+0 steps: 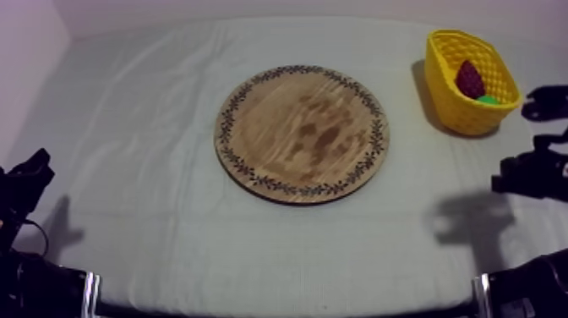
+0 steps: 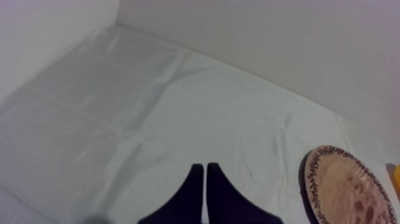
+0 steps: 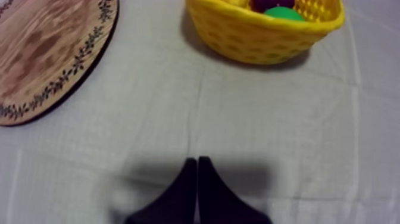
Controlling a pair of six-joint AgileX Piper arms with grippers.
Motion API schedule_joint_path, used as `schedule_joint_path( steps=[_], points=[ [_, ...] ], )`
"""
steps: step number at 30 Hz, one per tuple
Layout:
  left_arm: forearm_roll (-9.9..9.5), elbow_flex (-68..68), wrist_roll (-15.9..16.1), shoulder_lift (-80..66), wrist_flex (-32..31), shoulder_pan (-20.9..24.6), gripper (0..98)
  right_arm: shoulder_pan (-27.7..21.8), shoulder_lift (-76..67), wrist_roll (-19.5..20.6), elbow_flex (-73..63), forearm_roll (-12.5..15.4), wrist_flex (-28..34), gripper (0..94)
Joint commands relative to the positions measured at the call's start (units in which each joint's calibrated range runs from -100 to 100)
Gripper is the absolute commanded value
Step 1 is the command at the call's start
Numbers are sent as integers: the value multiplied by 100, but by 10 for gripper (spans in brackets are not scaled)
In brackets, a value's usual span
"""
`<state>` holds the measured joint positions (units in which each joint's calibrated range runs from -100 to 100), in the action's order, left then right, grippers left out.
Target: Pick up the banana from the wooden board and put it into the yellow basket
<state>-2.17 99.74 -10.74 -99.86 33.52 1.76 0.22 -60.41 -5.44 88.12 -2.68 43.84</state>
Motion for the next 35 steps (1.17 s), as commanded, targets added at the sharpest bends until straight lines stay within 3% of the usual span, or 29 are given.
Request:
schedule_joint_path(
  steps=[1,11,14,22,35],
  points=[
    [0,4,2,3,-5,1,1,-21,-1271,-93,262,54,171,8],
    [0,4,-1,3,-5,1,1,-161,-3093,-172,671,204,554,8],
    [0,4,0,3,-5,1,1,-171,-3378,-23,844,186,310,5],
    [0,4,0,3,-5,1,1,-295,-3518,-199,1129,361,-585,3],
    [0,4,2,3,-5,1,1,-321,-3526,-364,1165,383,-753,3]
  ],
)
